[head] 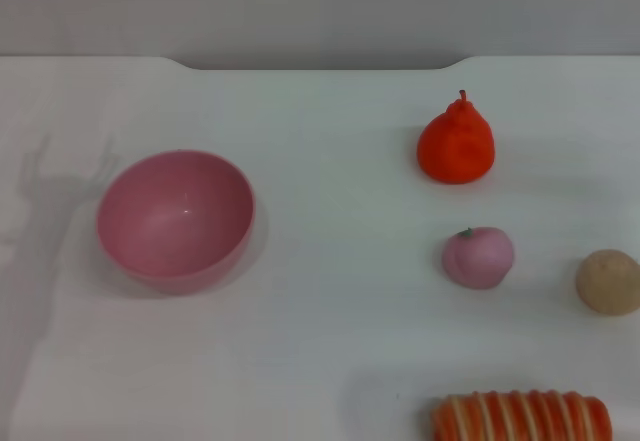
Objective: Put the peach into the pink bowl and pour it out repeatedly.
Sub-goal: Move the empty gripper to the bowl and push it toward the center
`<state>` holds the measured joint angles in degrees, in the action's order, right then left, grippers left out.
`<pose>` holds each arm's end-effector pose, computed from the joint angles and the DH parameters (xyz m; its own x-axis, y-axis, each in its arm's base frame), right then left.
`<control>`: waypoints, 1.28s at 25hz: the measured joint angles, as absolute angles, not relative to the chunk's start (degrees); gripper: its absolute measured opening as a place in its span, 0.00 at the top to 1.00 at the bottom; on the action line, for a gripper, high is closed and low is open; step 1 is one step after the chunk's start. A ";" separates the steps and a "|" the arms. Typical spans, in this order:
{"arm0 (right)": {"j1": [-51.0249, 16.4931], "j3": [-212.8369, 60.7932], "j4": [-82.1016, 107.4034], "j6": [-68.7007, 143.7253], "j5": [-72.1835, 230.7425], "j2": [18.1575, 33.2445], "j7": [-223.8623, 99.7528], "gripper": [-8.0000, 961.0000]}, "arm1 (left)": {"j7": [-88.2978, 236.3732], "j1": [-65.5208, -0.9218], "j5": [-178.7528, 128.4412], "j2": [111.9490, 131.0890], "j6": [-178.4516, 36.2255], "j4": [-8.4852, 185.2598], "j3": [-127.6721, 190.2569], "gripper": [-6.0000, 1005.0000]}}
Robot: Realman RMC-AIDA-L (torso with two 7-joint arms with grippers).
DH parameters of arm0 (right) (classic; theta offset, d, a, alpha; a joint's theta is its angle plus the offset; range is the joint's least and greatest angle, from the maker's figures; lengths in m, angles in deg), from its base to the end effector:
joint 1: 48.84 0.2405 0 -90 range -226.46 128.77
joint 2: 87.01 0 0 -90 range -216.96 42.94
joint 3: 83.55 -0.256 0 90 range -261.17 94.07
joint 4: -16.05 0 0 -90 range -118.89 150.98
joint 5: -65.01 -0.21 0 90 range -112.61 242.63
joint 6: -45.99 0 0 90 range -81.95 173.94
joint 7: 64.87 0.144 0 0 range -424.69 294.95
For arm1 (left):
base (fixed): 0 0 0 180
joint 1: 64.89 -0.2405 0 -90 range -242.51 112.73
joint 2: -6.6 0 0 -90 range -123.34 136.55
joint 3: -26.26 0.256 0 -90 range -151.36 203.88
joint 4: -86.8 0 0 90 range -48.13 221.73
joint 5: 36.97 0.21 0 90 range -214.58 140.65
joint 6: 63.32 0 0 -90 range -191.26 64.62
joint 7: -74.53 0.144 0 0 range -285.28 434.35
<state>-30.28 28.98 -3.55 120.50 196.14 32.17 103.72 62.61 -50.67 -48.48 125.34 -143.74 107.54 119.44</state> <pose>0.3324 0.3188 0.0441 0.7986 0.2549 -0.5453 -0.5978 0.2307 -0.7677 -0.3167 0.3013 0.0503 0.6338 -0.3851 0.6709 0.6993 -0.0855 -0.7097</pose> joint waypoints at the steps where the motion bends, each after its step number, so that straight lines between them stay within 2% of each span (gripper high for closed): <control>1: -30.25 29.04 -3.53 120.48 196.14 32.17 103.71 0.39 | 62.37 -50.69 -48.48 125.34 -143.75 107.53 119.43 0.17; 8: -30.12 29.56 -3.80 119.81 196.26 32.18 103.88 0.39 | 54.08 -50.77 -48.22 124.56 -142.84 108.19 119.31 0.17; 9: -30.17 29.63 -3.82 119.78 196.26 32.20 103.90 0.39 | 47.87 -50.73 -46.95 123.51 -142.43 109.46 119.30 0.17; 12: -30.23 30.05 -3.81 119.72 196.26 32.25 103.94 0.39 | 44.35 -50.67 -45.99 122.79 -142.17 110.15 119.22 0.17; 13: -30.24 30.20 -3.79 119.71 196.26 32.25 103.95 0.39 | 39.83 -50.57 -44.65 121.86 -141.79 111.12 119.08 0.17; 14: -30.23 30.30 -3.75 119.70 196.26 32.26 103.96 0.39 | 26.44 -49.84 -39.22 118.32 -140.65 114.64 118.78 0.17; 15: -30.20 30.35 -3.68 119.65 196.28 32.26 103.98 0.39 | 23.78 -49.61 -37.51 117.46 -140.54 115.52 118.69 0.17; 16: -30.15 30.36 -3.65 119.49 196.37 32.26 104.02 0.39 | 23.78 -49.61 -37.51 117.46 -140.54 115.52 118.69 0.17; 17: -30.07 30.35 -3.65 119.26 196.44 32.25 104.05 0.39 | 18.81 -49.00 -34.07 115.86 -140.31 117.25 118.34 0.17; 18: -30.02 30.36 -3.67 118.97 196.51 32.26 104.07 0.39 | 18.81 -49.00 -34.07 115.86 -140.31 117.25 118.34 0.17; 19: -29.98 30.36 -3.76 118.66 196.56 32.26 104.09 0.39 | 7.30 -47.44 -23.18 113.14 -140.00 121.31 114.33 0.18; 20: -29.95 30.35 -3.83 118.40 196.57 32.25 104.09 0.39 | 7.30 -47.44 -23.18 113.14 -140.00 121.31 114.33 0.18; 22: -29.87 30.43 -3.83 118.19 196.59 32.22 104.10 0.39 | -6.51 -45.74 -5.99 111.80 -139.14 127.49 104.43 0.18; 24: -29.80 30.71 -3.83 118.12 196.59 32.21 104.10 0.39 | -6.51 -45.74 -5.99 111.80 -139.14 127.49 104.43 0.18; 25: -29.77 30.87 -3.82 118.11 196.60 32.21 104.11 0.39 | -20.02 -43.83 12.79 111.04 -137.80 135.02 95.48 0.18; 28: -29.62 31.17 -3.60 118.07 196.59 32.16 104.12 0.39 | -28.61 -42.68 22.72 110.85 -137.22 139.81 90.96 0.18; 30: -29.47 31.47 -3.44 117.95 196.59 32.12 104.13 0.39 | -44.58 -40.20 43.15 110.87 -137.19 150.10 83.73 0.18; 32: -29.39 31.76 -3.34 117.85 196.59 32.10 104.14 0.39 | -49.94 -39.26 51.06 111.06 -138.14 154.31 81.93 0.18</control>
